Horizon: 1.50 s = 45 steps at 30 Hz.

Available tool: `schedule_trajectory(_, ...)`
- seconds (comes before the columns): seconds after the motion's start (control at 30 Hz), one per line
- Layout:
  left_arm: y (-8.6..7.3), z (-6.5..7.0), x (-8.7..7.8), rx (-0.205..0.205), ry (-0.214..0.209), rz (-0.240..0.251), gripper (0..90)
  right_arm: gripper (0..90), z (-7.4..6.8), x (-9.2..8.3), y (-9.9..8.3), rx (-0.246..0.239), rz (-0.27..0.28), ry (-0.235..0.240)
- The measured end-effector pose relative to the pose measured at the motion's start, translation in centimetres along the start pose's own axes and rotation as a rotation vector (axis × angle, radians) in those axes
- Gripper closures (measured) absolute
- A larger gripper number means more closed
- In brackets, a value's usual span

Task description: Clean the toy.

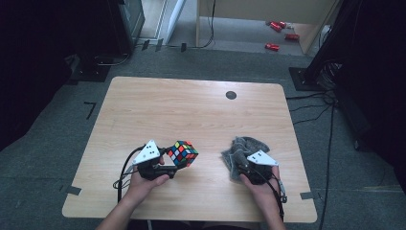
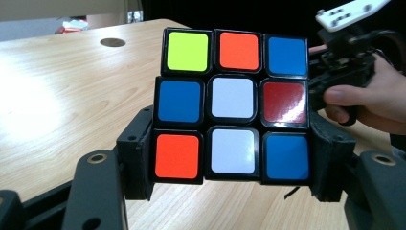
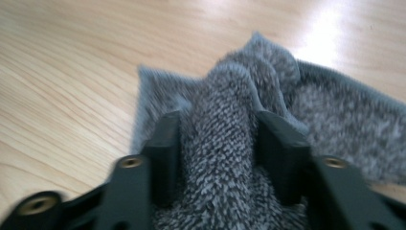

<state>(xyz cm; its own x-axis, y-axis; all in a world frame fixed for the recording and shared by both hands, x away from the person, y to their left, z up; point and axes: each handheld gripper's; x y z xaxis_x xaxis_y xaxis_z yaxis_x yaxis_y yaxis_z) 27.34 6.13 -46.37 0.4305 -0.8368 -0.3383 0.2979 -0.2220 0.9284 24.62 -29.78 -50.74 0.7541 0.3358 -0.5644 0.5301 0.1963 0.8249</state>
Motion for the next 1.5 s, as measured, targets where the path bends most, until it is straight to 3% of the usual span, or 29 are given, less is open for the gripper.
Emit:
schedule_trajectory(0.13,0.0,-0.2,0.1,-0.018,0.01,-0.012,34.1,32.0,-0.9,-0.6,1.0,-0.033,0.076,0.057)
schedule_trajectory(0.37,0.2,0.0,0.4,-0.053,-0.014,-0.019,34.1,29.1,-4.8,-1.9,2.2,-0.159,0.244,0.181)
schedule_trajectory(0.5,0.5,0.6,0.7,-0.058,-0.04,-0.036,34.1,24.7,-7.0,-2.0,2.3,-0.233,0.295,0.261)
schedule_trajectory(0.63,0.6,0.9,0.9,-0.075,-0.07,-0.048,34.0,22.7,-8.9,-1.8,2.2,-0.312,0.33,0.3)
schedule_trajectory(0.77,0.7,1.1,1.2,-0.099,-0.086,-0.063,34.0,21.4,-10.2,-1.5,1.8,-0.364,0.338,0.305)
schedule_trajectory(1.0,0.7,1.8,1.9,-0.13,-0.148,-0.095,34.0,20.9,-11.2,-1.0,1.4,-0.403,0.344,0.276)
schedule_trajectory(1.13,0.7,2.3,2.3,-0.142,-0.189,-0.115,33.9,25.8,-11.7,-1.0,1.3,-0.452,0.36,0.234)
schedule_trajectory(1.3,0.7,1.9,2.5,-0.174,-0.203,-0.139,33.0,33.1,-11.8,-1.1,1.1,-0.508,0.367,0.2)
schedule_trajectory(1.5,0.9,1.7,2.0,-0.144,-0.223,-0.107,22.9,33.5,-11.8,-1.0,1.1,-0.506,0.342,0.223)
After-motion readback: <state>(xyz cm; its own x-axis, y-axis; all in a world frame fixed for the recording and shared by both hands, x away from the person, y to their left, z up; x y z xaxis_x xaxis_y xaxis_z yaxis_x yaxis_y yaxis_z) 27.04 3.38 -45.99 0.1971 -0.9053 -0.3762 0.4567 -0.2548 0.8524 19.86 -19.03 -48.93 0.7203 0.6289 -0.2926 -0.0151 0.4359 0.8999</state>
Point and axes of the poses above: each handheld gripper's, and its own axes: x roughly forward along the jaws, y roughly out of its top, z roughly to its right, and after that the axes turned 2 degrees about x, right-handed
